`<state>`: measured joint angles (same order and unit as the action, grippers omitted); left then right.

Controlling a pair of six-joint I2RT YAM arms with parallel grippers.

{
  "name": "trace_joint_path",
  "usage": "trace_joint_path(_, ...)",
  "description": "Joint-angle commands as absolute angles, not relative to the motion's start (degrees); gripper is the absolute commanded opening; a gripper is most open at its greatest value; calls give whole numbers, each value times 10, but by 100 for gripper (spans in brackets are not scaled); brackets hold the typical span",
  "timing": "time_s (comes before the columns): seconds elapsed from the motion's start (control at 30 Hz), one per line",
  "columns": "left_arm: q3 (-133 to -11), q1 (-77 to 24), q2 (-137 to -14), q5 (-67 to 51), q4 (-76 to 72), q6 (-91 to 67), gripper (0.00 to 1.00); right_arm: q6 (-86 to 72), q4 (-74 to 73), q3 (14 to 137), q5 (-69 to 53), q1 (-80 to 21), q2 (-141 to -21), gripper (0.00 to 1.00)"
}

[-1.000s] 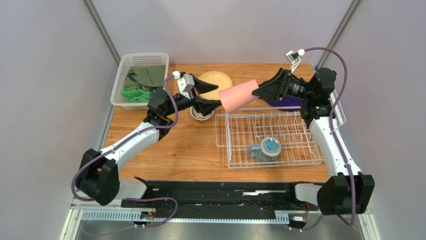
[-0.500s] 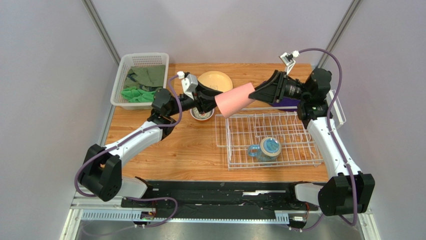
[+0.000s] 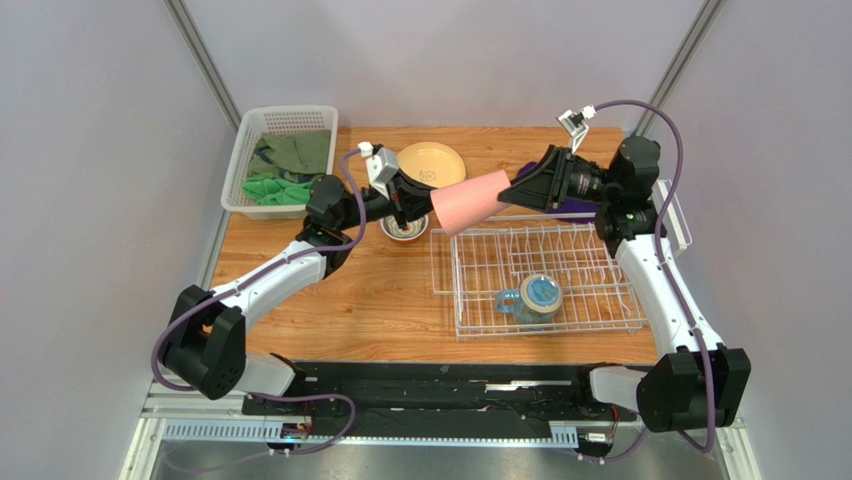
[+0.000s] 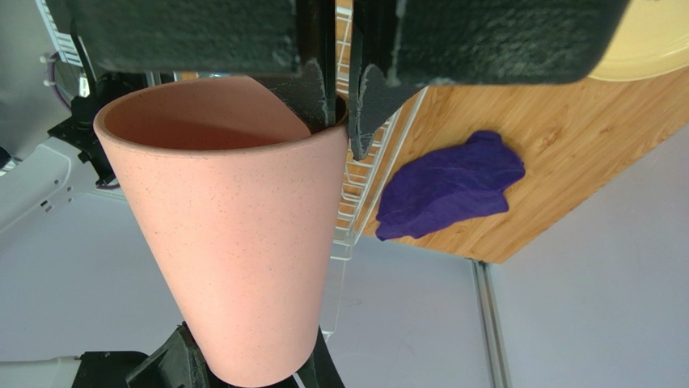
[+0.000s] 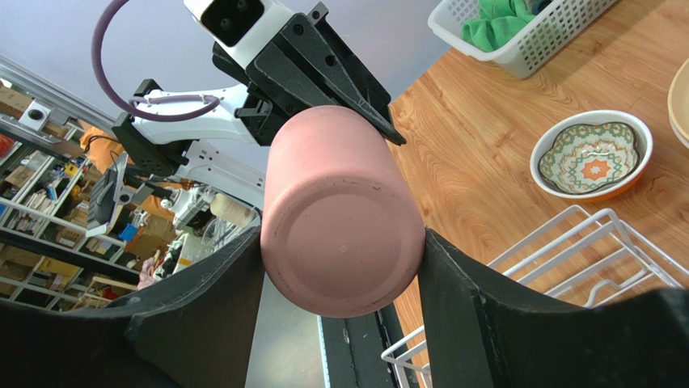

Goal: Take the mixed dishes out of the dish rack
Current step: Pick up the cup from the dish rack.

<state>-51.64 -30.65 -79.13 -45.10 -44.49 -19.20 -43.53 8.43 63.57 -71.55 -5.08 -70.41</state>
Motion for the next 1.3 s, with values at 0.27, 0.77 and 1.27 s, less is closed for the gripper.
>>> trace_joint_path(0.27, -534, -306, -751, -446, -447, -177, 0, -334, -21, 652, -690, -61, -693, 75)
trace_joint_path(0.77, -547, -271, -721, -395, -364, -143, 0, -301, -71, 672, -691, -57, -691, 89)
trace_joint_path(1.27, -919, -158, -876, -234, 286, 97, 0, -193, -192, 718, -639, -57, -684, 89)
